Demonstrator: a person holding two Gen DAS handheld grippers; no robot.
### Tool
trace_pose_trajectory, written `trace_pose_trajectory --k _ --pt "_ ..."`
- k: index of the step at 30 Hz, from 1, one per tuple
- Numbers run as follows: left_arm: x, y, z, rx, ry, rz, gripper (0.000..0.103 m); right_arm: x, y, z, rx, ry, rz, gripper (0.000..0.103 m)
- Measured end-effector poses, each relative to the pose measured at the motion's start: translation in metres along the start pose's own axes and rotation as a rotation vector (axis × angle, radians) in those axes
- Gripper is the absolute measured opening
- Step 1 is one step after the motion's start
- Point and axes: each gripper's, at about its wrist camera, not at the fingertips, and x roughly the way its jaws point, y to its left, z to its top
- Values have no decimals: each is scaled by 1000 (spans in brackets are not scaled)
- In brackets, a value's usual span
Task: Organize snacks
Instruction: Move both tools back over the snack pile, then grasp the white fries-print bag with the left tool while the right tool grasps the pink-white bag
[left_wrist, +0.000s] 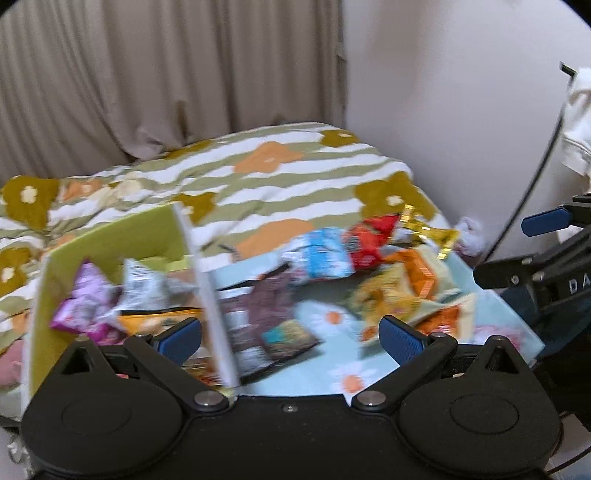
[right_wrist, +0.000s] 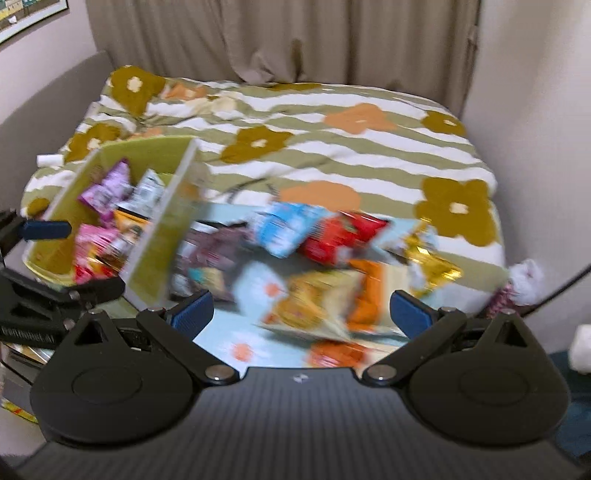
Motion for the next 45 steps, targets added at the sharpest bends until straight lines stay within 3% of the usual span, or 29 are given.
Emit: trace_pose_trajectory --k 10,17,26,30,37,45 --pt "70 -92 2 -7 89 -161 103 21 -75 -64 -61 41 -16 103" --pt "128 -134 -11 45 169 -186 96 60 -91 -103 -140 87 63 103" --pt "171 -145 -29 25 240 -210 88 89 -83 -124 -242 128 145 95" --pt "176 -142 -33 -17 265 -273 76 99 -83 -125 -241 154 168 90" --pt "168 -146 -33 48 247 -258 63 104 -85 -126 -234 177 190 90" --pt "155 -139 -38 65 241 -214 61 111 -78 -128 -270 197 208 90"
